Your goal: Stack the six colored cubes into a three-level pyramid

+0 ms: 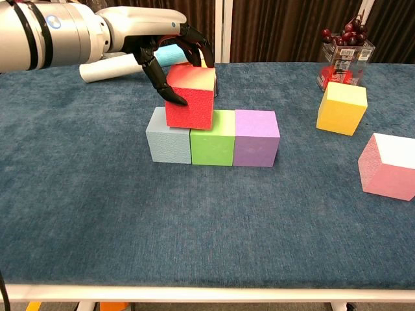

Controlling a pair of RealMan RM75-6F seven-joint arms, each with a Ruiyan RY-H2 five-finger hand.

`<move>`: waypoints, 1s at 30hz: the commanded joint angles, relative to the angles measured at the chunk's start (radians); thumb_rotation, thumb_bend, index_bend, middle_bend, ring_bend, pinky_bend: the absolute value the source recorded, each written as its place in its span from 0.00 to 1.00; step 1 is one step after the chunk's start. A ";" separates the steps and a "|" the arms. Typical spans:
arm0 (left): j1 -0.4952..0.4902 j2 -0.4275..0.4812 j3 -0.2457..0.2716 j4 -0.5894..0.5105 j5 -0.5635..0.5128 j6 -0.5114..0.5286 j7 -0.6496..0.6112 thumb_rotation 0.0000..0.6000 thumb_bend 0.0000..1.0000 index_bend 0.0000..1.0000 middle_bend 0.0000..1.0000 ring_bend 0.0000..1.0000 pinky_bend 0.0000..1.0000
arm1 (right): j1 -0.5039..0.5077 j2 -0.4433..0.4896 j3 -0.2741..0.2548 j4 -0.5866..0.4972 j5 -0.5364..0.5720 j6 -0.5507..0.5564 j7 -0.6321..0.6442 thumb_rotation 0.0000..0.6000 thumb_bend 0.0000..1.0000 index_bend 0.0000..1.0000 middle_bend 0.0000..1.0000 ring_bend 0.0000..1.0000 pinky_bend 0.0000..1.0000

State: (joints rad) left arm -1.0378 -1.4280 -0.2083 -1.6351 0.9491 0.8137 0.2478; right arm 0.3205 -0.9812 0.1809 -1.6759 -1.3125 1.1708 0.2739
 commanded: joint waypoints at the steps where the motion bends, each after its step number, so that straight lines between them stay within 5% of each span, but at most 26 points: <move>1: -0.008 -0.007 -0.001 -0.009 -0.021 0.014 0.025 1.00 0.19 0.29 0.43 0.19 0.07 | 0.000 0.000 0.000 0.002 0.000 0.000 0.001 1.00 0.16 0.00 0.11 0.00 0.00; 30: -0.017 -0.020 0.017 -0.027 -0.071 0.034 0.084 1.00 0.19 0.24 0.35 0.19 0.07 | -0.003 0.000 -0.002 0.014 -0.005 -0.005 0.023 1.00 0.16 0.00 0.11 0.00 0.00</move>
State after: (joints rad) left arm -1.0553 -1.4476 -0.1914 -1.6623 0.8775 0.8465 0.3323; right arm 0.3176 -0.9815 0.1791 -1.6617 -1.3171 1.1661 0.2975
